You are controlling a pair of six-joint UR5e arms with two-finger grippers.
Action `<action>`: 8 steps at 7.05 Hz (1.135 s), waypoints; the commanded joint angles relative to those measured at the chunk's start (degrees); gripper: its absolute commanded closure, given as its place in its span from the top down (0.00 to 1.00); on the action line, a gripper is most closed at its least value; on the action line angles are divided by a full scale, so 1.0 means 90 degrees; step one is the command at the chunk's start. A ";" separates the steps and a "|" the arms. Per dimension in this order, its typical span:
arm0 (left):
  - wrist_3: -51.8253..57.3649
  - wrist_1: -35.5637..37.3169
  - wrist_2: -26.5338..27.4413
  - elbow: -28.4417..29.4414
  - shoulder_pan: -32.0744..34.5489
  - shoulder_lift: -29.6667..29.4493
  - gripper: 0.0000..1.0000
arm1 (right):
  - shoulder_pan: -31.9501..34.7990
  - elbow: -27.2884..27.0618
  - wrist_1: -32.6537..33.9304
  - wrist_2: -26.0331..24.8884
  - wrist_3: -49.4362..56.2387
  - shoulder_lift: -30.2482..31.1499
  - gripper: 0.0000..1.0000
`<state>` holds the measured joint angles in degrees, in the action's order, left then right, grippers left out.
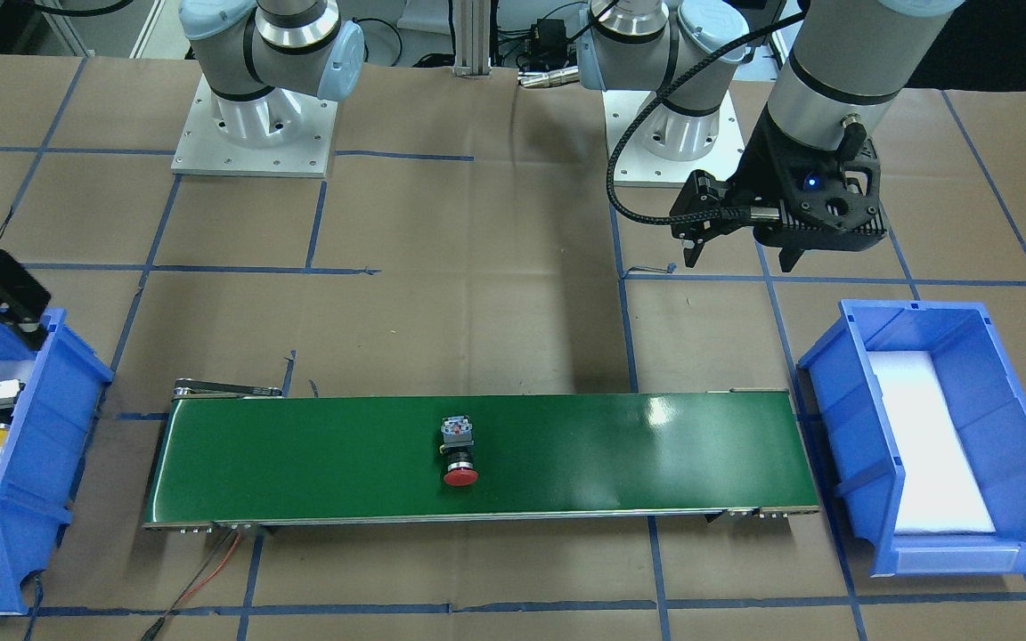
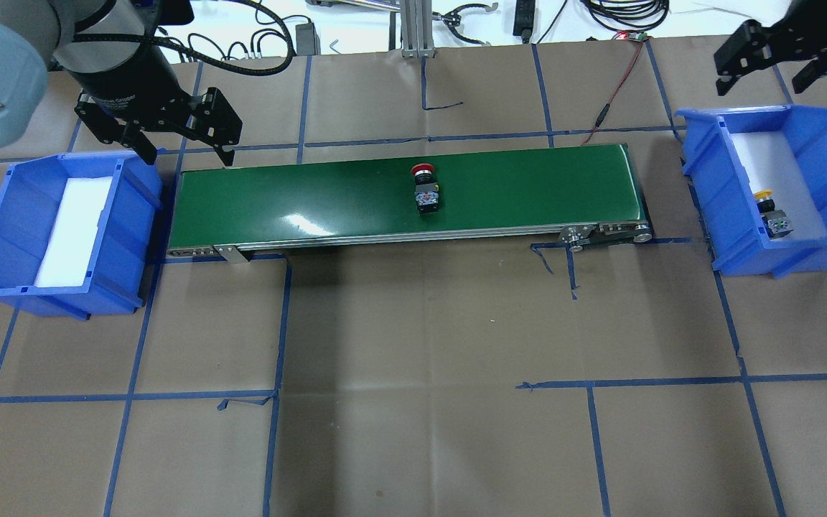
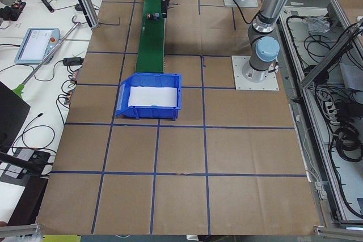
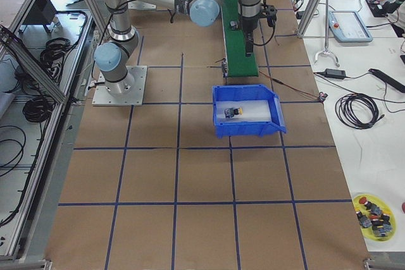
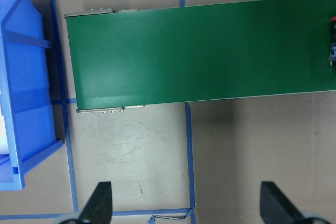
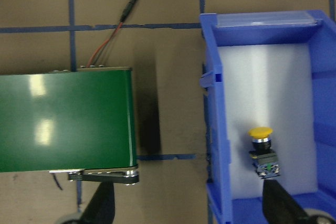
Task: Transport two buttons from left to right
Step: 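Move the right gripper back over the belt above the red button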
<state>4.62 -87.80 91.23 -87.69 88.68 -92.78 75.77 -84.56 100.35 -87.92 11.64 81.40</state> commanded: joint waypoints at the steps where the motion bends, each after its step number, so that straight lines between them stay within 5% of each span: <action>1: 0.0004 0.0000 0.0000 -0.0003 0.0000 0.0006 0.99 | 0.1234 0.0002 -0.0057 0.0023 -0.0755 -0.0060 1.00; 4: 0.0004 0.0000 0.0000 -0.0003 0.0000 0.0006 0.99 | 0.1513 -0.0163 0.0051 0.0022 -0.1196 -0.0109 0.99; 8: 0.0004 -0.0010 -0.0010 -0.0012 0.0009 0.0006 0.99 | 0.1591 -0.1598 0.2315 0.0052 -0.1235 -0.0312 0.99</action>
<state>4.64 -87.82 91.15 -87.77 88.76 -92.73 89.98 -96.09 116.93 -87.44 0.64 79.92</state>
